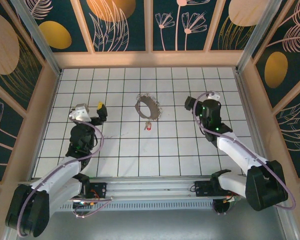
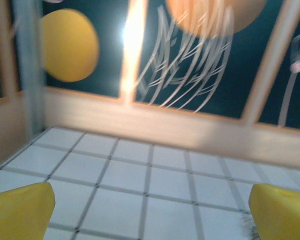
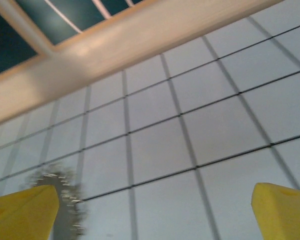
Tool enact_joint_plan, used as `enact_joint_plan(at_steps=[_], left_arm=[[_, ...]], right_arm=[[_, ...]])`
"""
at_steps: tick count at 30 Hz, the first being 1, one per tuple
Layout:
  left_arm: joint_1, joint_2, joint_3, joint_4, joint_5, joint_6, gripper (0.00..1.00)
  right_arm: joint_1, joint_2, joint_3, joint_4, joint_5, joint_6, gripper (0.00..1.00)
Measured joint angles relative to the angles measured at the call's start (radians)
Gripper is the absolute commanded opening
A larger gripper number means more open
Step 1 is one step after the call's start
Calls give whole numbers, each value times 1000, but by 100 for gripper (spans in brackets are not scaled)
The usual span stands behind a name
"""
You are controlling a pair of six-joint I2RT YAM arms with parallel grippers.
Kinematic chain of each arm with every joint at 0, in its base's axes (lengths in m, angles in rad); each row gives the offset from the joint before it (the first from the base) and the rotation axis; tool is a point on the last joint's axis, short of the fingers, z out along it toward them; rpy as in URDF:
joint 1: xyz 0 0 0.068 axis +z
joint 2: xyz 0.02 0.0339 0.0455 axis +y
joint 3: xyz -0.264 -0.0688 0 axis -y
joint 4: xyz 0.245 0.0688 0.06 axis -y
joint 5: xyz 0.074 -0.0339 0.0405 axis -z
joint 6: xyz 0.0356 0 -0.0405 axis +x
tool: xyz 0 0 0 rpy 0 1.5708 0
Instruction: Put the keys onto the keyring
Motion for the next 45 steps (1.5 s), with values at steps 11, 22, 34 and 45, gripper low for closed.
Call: enact_joint_plan(at_steps=[11,22,34,45], left_arm=[[161,301,-90,238,-24,74,99],[193,522,-105,537,72,120,99],[268,605,-47,556,248,125,99],[339,606,6,449,377,87,99]], right_arm=[[-188,48,-95,250,176,-211,99],[-214,221,-357,671,147,-318,99],[-330,402,-380,971,-78,-350,99],[-354,402,-379,993,-158,-349,99]])
